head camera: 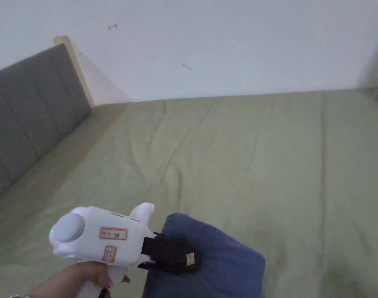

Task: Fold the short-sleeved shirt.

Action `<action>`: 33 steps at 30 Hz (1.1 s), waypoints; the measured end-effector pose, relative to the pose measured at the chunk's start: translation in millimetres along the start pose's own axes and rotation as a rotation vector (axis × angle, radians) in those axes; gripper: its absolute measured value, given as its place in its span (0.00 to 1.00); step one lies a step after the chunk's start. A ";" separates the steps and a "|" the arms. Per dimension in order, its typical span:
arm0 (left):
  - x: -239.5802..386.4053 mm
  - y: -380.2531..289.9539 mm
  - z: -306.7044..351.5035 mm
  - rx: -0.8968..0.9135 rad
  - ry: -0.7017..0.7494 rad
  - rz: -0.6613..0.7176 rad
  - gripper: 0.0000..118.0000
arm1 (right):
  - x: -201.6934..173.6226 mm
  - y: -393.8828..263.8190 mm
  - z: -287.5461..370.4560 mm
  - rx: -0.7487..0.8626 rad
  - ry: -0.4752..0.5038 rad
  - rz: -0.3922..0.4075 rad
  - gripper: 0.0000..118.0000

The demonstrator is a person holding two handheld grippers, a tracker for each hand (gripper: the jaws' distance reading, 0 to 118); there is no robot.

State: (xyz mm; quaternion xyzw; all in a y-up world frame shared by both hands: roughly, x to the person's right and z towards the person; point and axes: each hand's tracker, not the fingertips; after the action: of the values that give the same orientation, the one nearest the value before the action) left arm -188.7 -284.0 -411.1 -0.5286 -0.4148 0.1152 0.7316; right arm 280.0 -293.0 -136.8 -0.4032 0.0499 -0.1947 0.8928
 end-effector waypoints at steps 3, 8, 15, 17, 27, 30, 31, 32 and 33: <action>-56.8 8.6 47.7 -0.078 0.190 0.009 0.15 | -19.0 3.5 14.1 0.010 -0.033 0.053 0.00; -130.1 9.0 93.5 -0.124 0.439 0.064 0.15 | -35.1 8.7 23.6 0.005 -0.060 0.078 0.00; -181.9 2.2 112.2 -0.173 0.972 0.014 0.78 | -47.5 16.9 18.9 -0.020 -0.133 0.111 0.00; -186.3 -1.3 119.0 -0.148 1.122 -0.011 1.00 | -51.4 18.3 18.0 -0.021 -0.122 0.096 0.00; -121.7 -25.2 137.5 0.041 0.946 -0.071 0.96 | -66.6 26.3 18.1 0.008 -0.104 0.162 0.00; -70.5 -41.3 98.6 0.129 0.794 -0.080 0.42 | -67.8 27.2 19.2 0.016 -0.087 0.158 0.00; -53.2 -46.9 81.2 0.149 0.753 -0.069 0.15 | -66.5 27.2 20.2 0.019 -0.083 0.157 0.00; -35.9 -53.2 64.1 0.176 0.701 -0.059 0.04 | -65.7 27.1 22.3 0.024 -0.078 0.158 0.00; -15.7 -59.2 47.7 0.202 0.628 -0.048 0.03 | -65.0 26.9 24.7 0.032 -0.072 0.165 0.00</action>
State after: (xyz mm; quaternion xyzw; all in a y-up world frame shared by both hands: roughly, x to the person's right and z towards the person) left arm -249.3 -285.8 -362.6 -0.4531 -0.1676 -0.0302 0.8750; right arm 234.5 -234.4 -144.5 -0.3902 0.0478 -0.1067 0.9133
